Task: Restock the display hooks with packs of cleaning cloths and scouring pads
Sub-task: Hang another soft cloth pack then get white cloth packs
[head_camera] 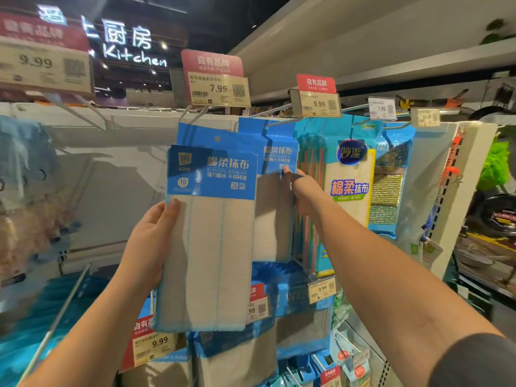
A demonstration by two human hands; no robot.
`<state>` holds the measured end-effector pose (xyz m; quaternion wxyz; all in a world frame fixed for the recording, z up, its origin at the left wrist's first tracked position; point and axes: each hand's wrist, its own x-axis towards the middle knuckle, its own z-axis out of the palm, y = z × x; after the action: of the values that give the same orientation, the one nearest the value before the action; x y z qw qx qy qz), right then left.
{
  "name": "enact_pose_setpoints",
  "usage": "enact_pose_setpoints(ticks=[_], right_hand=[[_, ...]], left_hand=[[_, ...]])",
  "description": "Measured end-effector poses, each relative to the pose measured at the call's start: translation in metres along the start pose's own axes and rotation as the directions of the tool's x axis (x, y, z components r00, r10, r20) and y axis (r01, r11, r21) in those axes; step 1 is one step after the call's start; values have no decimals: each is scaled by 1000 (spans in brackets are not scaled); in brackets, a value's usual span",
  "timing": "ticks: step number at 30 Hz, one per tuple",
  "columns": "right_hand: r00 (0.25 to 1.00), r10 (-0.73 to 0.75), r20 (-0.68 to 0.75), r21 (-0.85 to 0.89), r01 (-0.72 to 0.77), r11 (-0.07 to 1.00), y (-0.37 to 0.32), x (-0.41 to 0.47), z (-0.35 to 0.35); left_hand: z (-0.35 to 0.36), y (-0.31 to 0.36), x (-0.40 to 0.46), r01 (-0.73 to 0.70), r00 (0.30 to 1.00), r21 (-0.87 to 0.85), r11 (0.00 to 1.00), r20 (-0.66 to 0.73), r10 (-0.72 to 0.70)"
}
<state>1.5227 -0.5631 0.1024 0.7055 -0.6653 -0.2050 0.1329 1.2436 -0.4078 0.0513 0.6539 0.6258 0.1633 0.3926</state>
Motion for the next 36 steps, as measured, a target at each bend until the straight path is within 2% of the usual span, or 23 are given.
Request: enact_pose_setpoints(ticks=[3, 5, 7, 9, 12, 15, 17, 19, 23, 26, 29, 36], right_hand=[[999, -48, 25, -19, 48, 999, 0, -7, -1], [995, -96, 10, -164, 96, 982, -1, -22, -1], [984, -166, -67, -310, 138, 941, 4, -48, -1], [976, -196, -96, -202, 174, 964, 18, -84, 4], [976, -216, -27, 136, 217, 967, 47, -136, 15], [975, -215, 52, 224, 198, 954, 66, -165, 18], [979, -204, 27, 190, 195, 962, 64, -173, 14], [980, -187, -71, 123, 195, 973, 53, -173, 7], [951, -227, -208, -31, 226, 974, 32, -168, -10], [932, -283, -227, -72, 274, 959, 22, -163, -19], [921, -319, -222, -70, 312, 948, 12, -158, -26], [929, -301, -216, -88, 288, 953, -2, -142, -37]], left_hand=[[3, 0, 0, 0, 1000, -2, 1000, 9, 0], [5, 1, -3, 4, 1000, -2, 1000, 23, -4], [8, -1, -6, -3, 999, -11, 1000, 34, 4], [12, -4, -8, -16, 999, -16, 1000, 52, 16], [24, -9, -11, -15, 995, -25, 1000, 103, 17], [44, -12, -14, -27, 988, -16, 1000, 151, 29], [60, -14, -16, -19, 981, -18, 1000, 191, 23], [75, -12, -20, -14, 974, -27, 1000, 227, 20], [99, -4, -18, -98, 961, 56, 994, 266, 80], [111, 2, -14, -26, 956, -19, 999, 293, 31], [120, 7, -13, -19, 949, -84, 996, 311, 44], [135, 20, -6, -15, 940, -109, 994, 337, 51]])
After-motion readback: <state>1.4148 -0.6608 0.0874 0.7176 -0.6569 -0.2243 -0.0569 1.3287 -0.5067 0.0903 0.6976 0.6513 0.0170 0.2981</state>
